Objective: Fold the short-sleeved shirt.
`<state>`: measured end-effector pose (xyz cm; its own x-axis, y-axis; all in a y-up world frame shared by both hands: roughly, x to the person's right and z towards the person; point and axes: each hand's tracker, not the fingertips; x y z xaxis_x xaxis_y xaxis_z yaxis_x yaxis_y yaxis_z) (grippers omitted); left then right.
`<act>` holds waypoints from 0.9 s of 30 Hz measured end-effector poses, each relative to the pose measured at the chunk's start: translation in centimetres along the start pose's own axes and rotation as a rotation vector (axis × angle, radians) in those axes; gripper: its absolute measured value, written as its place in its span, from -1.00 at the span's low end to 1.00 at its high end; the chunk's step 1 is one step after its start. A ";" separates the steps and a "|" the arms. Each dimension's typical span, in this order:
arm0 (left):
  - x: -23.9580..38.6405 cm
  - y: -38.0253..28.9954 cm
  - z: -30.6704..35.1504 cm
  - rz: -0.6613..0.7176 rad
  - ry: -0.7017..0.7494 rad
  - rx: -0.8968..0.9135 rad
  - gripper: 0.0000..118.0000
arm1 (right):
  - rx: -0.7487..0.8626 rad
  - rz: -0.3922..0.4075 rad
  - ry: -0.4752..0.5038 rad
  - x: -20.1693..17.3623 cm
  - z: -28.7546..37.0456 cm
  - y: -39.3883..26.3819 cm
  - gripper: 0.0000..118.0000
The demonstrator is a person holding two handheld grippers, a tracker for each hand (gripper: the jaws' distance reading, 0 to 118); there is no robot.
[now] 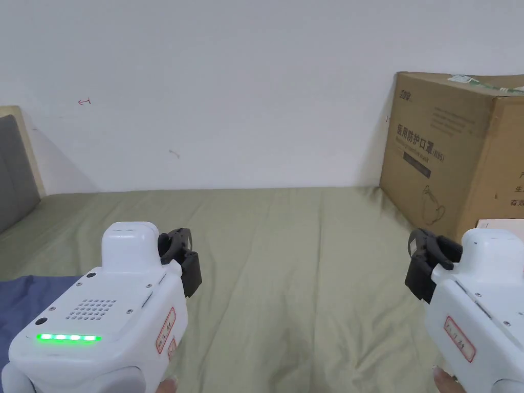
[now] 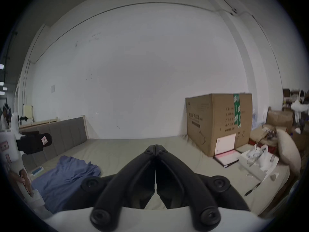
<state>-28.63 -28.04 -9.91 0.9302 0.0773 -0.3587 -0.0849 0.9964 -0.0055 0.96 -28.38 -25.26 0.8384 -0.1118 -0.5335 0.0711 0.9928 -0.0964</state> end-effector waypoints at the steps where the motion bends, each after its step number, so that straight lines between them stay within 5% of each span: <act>1: 0.2 0.0 0.0 -0.002 -0.008 0.006 -0.94 | -0.002 -0.010 -0.022 0.1 0.0 0.2 -1.00; 11: -3.3 -0.8 0.5 0.032 0.064 -0.083 -0.98 | -0.010 -0.062 0.039 0.3 -0.8 -0.8 -1.00; 21: -16.2 -0.3 12.2 -0.045 0.510 -0.079 -0.99 | -0.196 -0.012 0.474 -13.1 -6.7 -3.3 -1.00; 27: -19.8 -0.5 12.3 0.121 0.498 -0.088 -0.98 | -0.155 -0.007 0.504 -14.8 -5.1 -2.8 -1.00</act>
<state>-42.61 -29.60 8.70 0.6312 0.1439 -0.7621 -0.2306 0.9730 -0.0073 -14.44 -29.69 -21.42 0.4714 -0.1627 -0.8668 -0.0373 0.9783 -0.2039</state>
